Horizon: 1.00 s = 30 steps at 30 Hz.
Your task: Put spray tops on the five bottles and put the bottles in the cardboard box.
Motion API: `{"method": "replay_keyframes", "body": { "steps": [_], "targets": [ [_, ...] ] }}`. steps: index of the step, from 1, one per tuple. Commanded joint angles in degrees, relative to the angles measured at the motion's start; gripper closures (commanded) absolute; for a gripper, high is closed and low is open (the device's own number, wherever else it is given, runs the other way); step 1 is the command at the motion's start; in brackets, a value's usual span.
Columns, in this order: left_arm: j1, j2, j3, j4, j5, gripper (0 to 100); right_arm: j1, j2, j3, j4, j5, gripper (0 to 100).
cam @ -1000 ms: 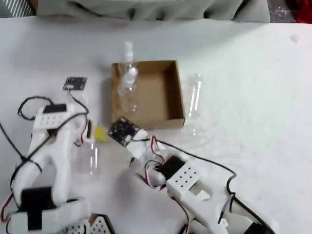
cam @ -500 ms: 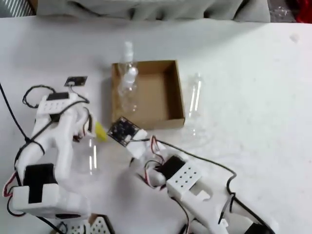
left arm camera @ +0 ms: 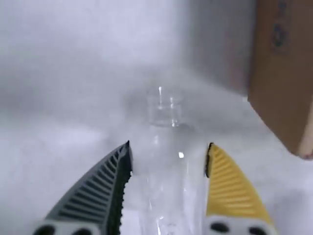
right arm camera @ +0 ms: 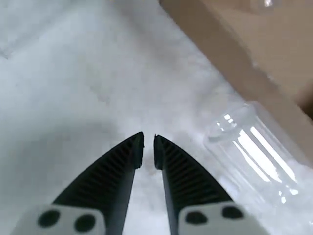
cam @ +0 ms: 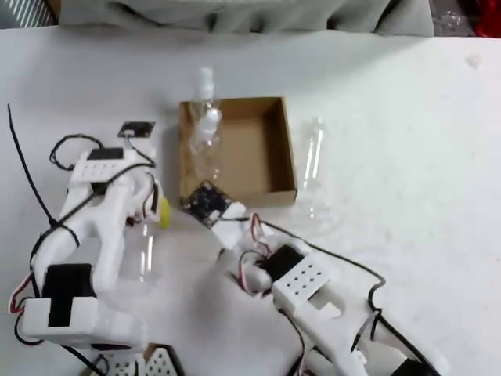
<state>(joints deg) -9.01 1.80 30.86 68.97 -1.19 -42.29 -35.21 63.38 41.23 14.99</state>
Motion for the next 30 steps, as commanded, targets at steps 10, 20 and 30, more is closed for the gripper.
{"method": "replay_keyframes", "body": {
  "steps": [10,20,30],
  "targets": [
    [-8.6,-0.4,-2.6,-4.5,0.5,98,5.2,-1.5,-9.8,24.7,25.6,98.0],
    [-9.1,0.0,-2.5,-5.6,0.2,98,5.2,-1.0,-6.4,24.5,38.2,86.8],
    [-9.1,0.0,-2.5,-5.6,0.2,98,8.5,-0.9,-3.3,19.4,45.5,87.2]
  ]
}}
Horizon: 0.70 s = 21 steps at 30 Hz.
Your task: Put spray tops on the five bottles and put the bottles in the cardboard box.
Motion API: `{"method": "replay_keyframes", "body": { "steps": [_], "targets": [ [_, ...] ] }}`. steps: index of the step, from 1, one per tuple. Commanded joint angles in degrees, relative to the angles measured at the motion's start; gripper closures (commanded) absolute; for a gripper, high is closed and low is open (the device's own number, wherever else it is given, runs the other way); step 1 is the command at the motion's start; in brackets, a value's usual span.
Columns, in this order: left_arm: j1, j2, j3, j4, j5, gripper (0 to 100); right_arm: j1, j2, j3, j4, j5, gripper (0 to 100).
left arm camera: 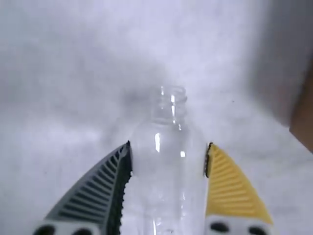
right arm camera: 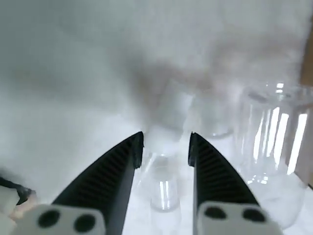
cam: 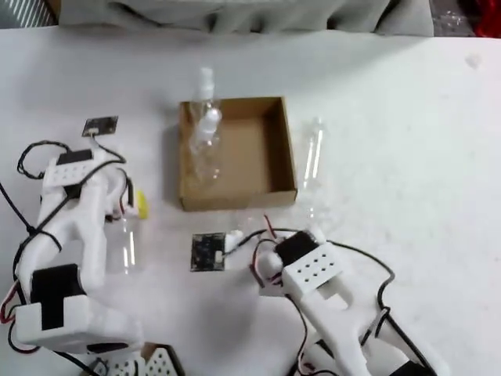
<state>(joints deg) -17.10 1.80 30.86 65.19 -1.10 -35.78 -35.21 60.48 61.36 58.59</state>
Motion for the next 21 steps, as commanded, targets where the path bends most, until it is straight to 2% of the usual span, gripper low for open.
{"method": "replay_keyframes", "body": {
  "steps": [1,6,12,18,21],
  "targets": [
    [-0.9,0.0,-2.5,-1.8,0.1,98,2.3,-0.9,-0.4,-0.7,2.5,87.2],
    [-0.7,0.0,-2.5,-1.8,0.1,98,0.7,2.9,-0.1,-0.8,2.3,86.0],
    [-0.7,0.0,-2.5,-1.9,0.1,98,-3.7,9.5,-3.7,-2.2,-8.2,82.6],
    [-0.7,0.1,-2.5,-1.9,0.0,98,-3.8,13.9,-6.9,-2.4,-14.0,82.6],
    [-0.7,0.1,-2.5,-1.9,0.0,98,-3.7,16.8,-7.8,-2.4,-14.6,82.6]
  ]
}}
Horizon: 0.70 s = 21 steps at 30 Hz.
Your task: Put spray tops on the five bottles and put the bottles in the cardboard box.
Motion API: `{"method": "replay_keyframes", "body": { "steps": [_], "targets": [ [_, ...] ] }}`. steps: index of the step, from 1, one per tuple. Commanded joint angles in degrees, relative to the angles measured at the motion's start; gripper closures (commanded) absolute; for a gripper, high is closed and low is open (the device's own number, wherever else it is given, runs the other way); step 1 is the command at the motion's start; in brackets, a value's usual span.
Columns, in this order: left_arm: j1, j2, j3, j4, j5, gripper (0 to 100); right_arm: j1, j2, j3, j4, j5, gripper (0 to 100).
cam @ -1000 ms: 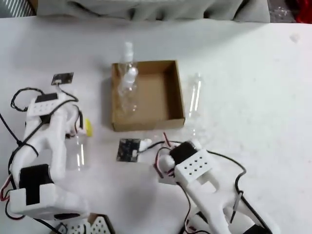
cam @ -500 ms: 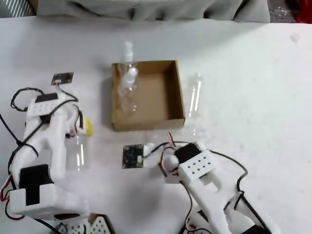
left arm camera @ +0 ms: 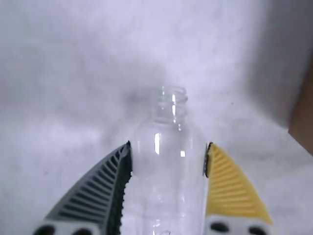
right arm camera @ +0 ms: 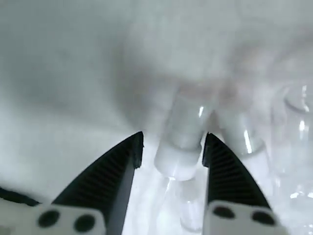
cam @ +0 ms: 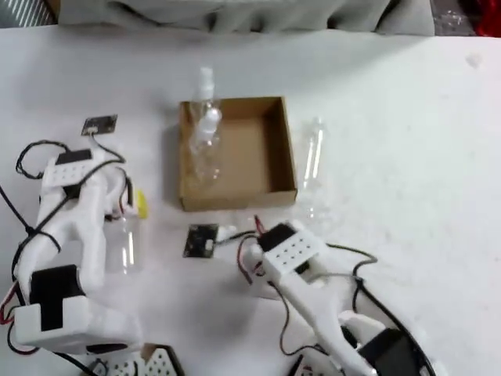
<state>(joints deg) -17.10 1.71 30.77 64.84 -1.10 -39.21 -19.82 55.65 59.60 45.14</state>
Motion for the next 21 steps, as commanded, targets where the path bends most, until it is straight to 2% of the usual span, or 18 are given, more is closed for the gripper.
{"method": "replay_keyframes", "body": {
  "steps": [1,4,7,9,15,21],
  "targets": [
    [-0.7,0.2,-2.4,-1.6,0.0,98,-0.3,2.3,-3.4,-0.7,-1.1,82.6],
    [-0.7,0.2,-2.4,-1.7,0.0,98,0.7,4.8,-4.7,-0.7,-1.1,87.2],
    [-0.7,0.2,-2.3,-2.3,0.0,98,2.8,6.6,-6.7,-0.7,-1.1,99.4],
    [-0.7,0.2,-1.8,-2.7,0.0,98,4.3,6.9,-7.4,-0.7,-1.1,96.7],
    [-0.7,0.0,-1.5,-3.2,0.0,98,8.9,4.8,-9.0,0.7,-2.4,98.3],
    [-1.5,-0.4,-1.8,-2.1,0.2,98,11.6,-5.4,-15.1,13.8,-13.6,98.3]
  ]
}}
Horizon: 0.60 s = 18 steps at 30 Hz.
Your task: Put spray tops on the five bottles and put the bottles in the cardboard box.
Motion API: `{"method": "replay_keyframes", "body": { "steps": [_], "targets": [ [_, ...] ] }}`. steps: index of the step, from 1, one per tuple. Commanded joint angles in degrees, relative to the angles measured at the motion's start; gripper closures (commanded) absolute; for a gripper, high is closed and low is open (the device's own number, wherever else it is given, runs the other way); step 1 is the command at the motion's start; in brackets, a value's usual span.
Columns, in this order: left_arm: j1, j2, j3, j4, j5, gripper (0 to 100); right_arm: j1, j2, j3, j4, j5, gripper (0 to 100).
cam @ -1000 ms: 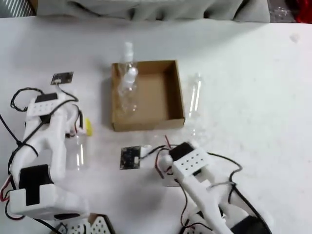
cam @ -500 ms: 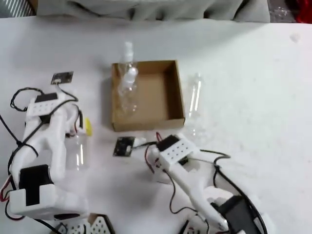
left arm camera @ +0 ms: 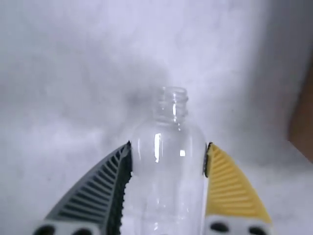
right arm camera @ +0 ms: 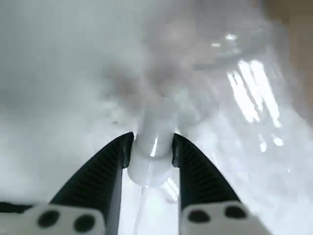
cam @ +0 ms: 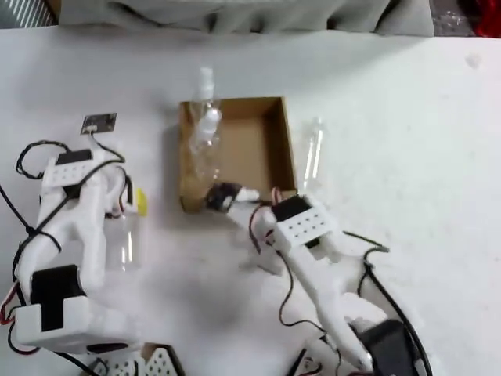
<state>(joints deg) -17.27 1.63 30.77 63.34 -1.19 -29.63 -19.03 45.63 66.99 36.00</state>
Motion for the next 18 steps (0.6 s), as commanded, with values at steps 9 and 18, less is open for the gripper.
{"method": "replay_keyframes", "body": {
  "steps": [9,18],
  "targets": [
    [-1.1,-18.3,-3.2,11.0,0.3,98,11.1,-29.3,-12.7,20.2,-10.5,98.3],
    [-0.9,-38.5,-2.1,10.8,0.3,98,21.1,-50.4,-5.3,15.8,-10.9,98.3]
  ]
}}
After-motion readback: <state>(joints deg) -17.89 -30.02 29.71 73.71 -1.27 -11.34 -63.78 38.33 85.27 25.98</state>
